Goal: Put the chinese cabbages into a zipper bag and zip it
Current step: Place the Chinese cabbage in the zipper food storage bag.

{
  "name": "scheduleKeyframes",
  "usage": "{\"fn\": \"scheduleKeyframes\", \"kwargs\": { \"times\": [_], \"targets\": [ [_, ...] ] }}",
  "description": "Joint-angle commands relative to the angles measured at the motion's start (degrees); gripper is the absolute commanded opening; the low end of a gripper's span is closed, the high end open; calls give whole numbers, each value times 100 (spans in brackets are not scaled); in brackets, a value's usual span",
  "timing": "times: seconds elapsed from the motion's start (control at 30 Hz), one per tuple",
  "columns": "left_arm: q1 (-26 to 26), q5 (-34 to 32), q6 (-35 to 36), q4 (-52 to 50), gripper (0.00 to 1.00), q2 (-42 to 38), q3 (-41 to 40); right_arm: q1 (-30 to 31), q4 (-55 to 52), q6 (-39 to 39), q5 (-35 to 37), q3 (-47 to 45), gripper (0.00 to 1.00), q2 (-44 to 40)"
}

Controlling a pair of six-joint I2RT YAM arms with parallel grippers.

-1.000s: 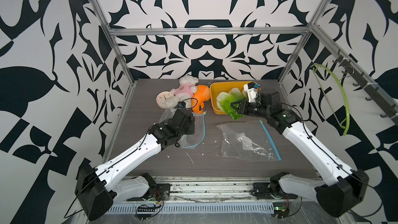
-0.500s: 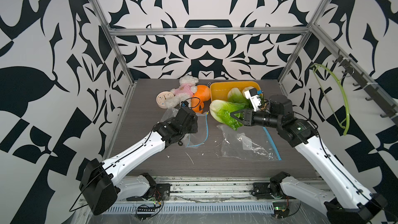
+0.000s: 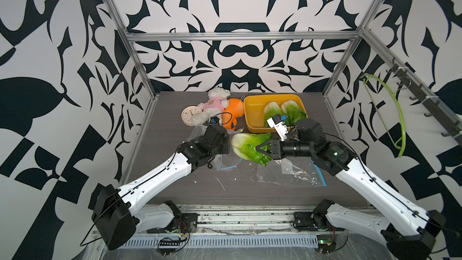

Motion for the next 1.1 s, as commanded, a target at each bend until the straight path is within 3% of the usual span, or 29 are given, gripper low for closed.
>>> {"fn": "scheduleKeyframes", "kwargs": {
  "times": [0.0, 0.2, 0.5, 0.73, 1.07],
  "targets": [
    [24, 85, 78, -24, 0, -111, 303, 125, 163, -112, 271, -15, 0, -71],
    [24, 383, 170, -16, 0, -277, 448, 502, -757, -599, 1141, 282, 0, 206],
    [24, 507, 199, -6, 0, -210, 492, 1051, -596, -979, 1012, 813, 0, 661],
    [24, 431, 128, -41, 0, -204, 504, 1302, -368, -1021, 1342, 1052, 0, 690],
    [24, 635, 69, 136, 0, -203, 556, 1496, -1429, -1635, 1742, 1141, 0, 1128]
  ]
}}
